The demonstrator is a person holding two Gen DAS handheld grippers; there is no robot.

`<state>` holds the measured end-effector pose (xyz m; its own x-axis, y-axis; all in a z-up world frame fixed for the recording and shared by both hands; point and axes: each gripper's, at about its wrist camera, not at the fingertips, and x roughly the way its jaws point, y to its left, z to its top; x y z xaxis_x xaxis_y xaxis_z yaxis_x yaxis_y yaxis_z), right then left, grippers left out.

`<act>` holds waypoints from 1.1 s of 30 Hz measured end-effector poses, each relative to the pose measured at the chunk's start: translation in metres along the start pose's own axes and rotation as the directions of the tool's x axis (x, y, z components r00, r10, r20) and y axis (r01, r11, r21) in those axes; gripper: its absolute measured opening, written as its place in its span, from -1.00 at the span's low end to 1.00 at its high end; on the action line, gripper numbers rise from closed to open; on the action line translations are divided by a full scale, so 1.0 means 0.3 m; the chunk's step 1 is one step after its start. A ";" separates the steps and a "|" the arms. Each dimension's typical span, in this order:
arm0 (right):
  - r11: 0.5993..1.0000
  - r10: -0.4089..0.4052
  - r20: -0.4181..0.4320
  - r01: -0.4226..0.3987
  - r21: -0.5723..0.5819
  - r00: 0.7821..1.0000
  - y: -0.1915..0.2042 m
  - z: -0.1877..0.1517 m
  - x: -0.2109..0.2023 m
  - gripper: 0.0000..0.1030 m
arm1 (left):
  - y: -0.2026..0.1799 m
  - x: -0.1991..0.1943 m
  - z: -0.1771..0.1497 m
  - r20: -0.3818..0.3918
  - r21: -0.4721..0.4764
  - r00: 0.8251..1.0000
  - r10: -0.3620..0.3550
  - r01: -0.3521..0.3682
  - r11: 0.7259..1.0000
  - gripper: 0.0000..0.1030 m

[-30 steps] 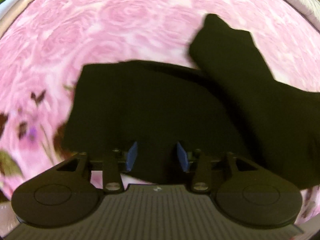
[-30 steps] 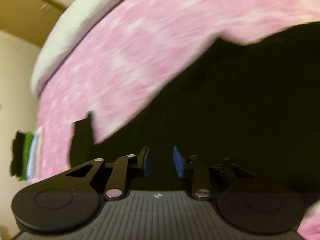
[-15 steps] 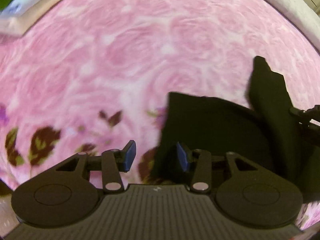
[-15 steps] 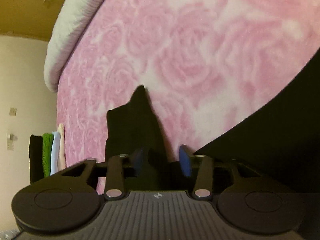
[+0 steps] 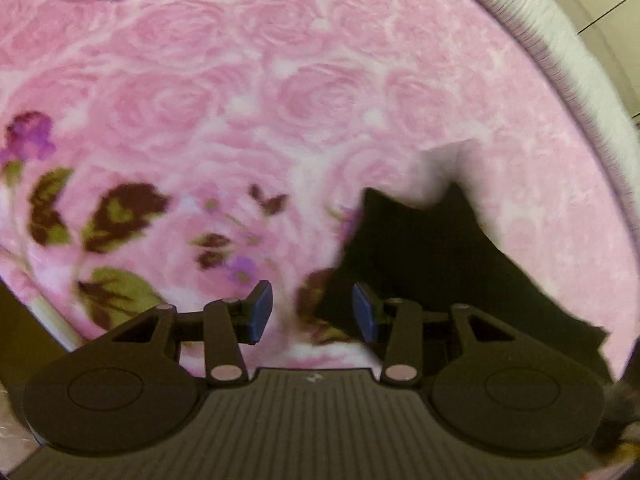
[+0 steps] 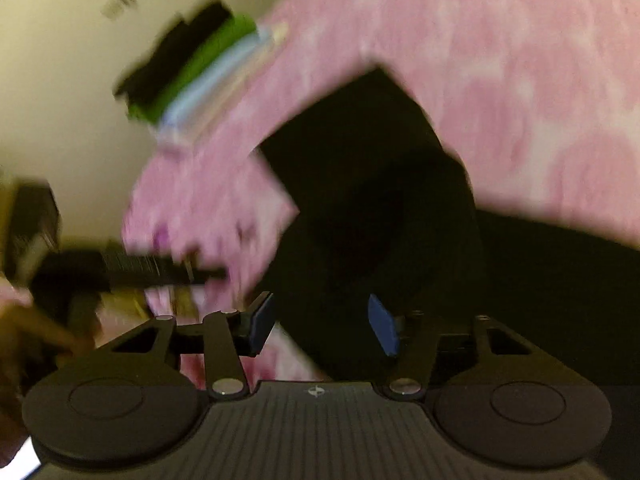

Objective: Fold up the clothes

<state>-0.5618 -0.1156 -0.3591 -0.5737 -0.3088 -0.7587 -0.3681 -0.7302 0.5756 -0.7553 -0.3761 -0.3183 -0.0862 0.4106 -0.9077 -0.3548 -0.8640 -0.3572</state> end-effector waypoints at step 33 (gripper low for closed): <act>0.664 -0.502 0.146 0.487 -0.568 0.853 -0.120 -0.510 -0.201 -0.55 | -0.033 0.181 -0.226 0.205 -0.354 0.965 -0.165 0.230 0.906 -1.00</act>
<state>-0.4019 -0.1638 -0.3807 -0.4111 0.1916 -0.8912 -0.1084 -0.9810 -0.1609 -0.6934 -0.3650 -0.3790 -0.2157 0.5981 -0.7719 -0.0114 -0.7920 -0.6105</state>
